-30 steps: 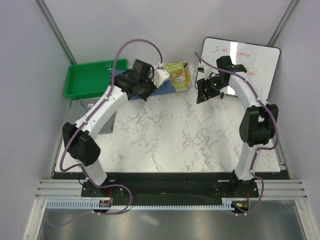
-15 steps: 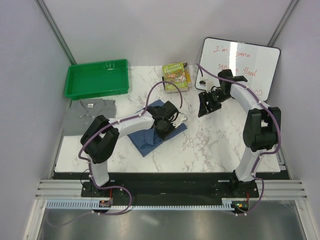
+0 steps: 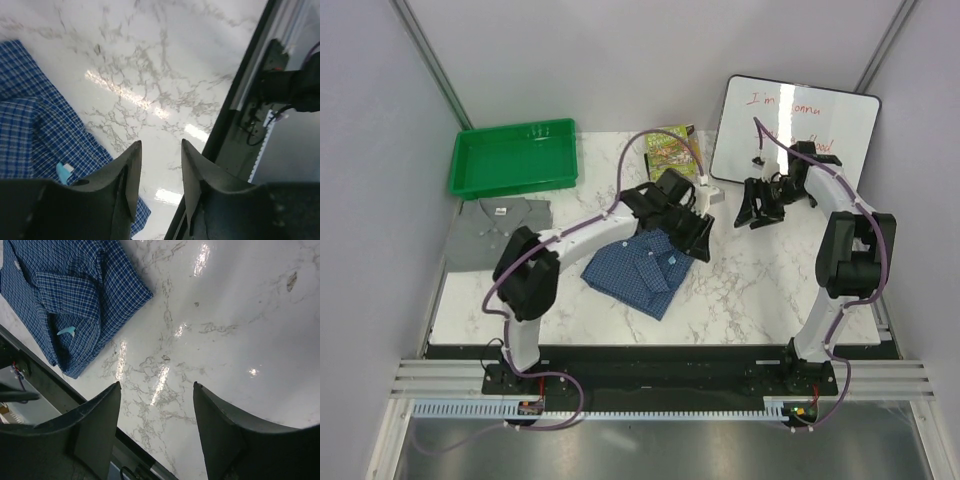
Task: Fold and stack the long sleeve shirts
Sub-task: Fold the shirt
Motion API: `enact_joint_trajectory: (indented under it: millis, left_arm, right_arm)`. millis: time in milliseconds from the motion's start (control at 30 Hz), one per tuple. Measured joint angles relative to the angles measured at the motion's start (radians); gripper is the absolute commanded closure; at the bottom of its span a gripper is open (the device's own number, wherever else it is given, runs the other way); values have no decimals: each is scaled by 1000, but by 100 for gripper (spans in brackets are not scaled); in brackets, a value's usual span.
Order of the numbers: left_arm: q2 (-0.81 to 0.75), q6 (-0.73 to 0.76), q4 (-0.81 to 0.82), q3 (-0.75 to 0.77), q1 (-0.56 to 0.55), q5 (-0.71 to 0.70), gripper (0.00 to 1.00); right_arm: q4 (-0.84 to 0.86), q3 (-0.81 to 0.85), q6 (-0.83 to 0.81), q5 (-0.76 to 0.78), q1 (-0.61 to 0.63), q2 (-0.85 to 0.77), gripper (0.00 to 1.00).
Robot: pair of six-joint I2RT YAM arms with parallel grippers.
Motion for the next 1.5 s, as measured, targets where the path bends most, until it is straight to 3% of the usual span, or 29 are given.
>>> enact_joint_trajectory:
  millis: [100,200,300,367,567,700,900,967,1067,1200,1300,1500]
  left_arm:
    - [-133,9,-3,-25,69,45,57]
    - [-220,81,-20,-43,228,31,64]
    - [-203,184,-44,-74,366,-22,70]
    - [-158,246,-72,-116,398,-58,74]
    - [-31,327,-145,-286,354,-100,82]
    - [-57,322,-142,-359,287,-73,84]
    - [-92,207,-88,-422,29,46,70]
    - [-113,156,-69,-431,0,114,65]
    - [-180,103,-47,-439,63,178,61]
    - [-251,90,-35,-391,256,191,61]
    - [-217,138,-43,-301,359,147,61]
    - [-96,198,-65,-236,358,57,63]
  right_arm:
    - [9,-32,19,-5,22,8,39]
    - [32,-51,41,-8,91,39,46]
    - [75,-57,67,-10,156,75,51]
    - [98,-60,83,-10,185,97,54]
    - [166,-58,116,5,241,187,63]
    - [150,18,132,-5,265,257,63]
    - [165,245,90,10,296,376,60]
    - [169,327,71,14,309,413,56]
    - [155,423,32,29,320,433,53]
    - [136,427,-27,57,307,370,51]
    - [117,320,-61,74,285,249,51]
    - [32,14,-103,74,269,3,55]
